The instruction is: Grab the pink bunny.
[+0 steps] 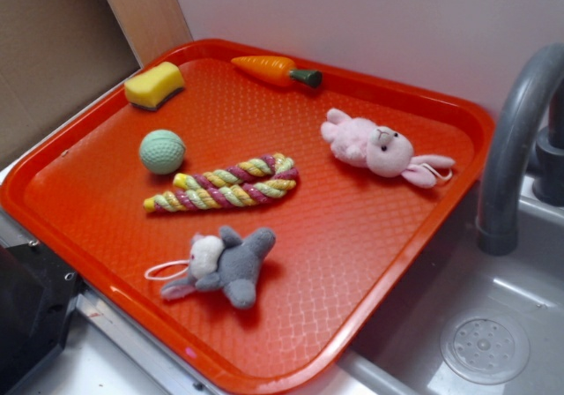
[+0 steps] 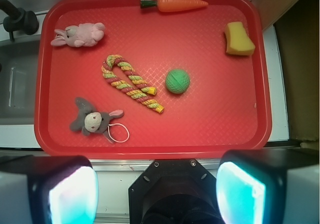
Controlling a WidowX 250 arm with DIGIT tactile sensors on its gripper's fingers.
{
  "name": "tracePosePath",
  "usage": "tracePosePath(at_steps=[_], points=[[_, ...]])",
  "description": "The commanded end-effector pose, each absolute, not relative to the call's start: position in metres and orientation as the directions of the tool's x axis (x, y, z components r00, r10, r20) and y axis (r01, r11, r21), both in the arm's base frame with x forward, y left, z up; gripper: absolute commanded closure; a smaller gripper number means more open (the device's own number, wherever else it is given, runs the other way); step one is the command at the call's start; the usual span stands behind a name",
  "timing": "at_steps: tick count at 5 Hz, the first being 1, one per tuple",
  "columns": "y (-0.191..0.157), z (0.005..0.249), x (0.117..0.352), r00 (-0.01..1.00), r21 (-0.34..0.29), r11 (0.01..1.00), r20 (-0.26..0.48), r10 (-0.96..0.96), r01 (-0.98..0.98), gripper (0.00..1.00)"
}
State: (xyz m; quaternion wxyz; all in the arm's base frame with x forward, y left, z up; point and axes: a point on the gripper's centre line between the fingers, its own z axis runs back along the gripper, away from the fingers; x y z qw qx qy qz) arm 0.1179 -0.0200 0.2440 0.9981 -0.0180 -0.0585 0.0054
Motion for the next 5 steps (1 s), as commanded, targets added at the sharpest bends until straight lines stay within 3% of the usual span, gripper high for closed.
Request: tracePosePath(at_steps=[1,2,3,4,5], points=[[-0.020,0.244,0.118,0.993,-0.037,0.999,0.117,0.013,-0.009,0.00],[-0.031,0.249,0.150,0.984,-0.012,0.995,0.152,-0.095,0.098,0.00],[-0.048,0.249,0.178,0.959,0.057,0.971,0.158,-0.237,0.231,0.00],[-0.076,0.245,0.208,0.912,0.084,0.920,0.125,-0.391,0.383,0.00],[-0.106,0.223,0.227,0.790,0.119,0.786,0.022,-0.613,0.607,0.00]])
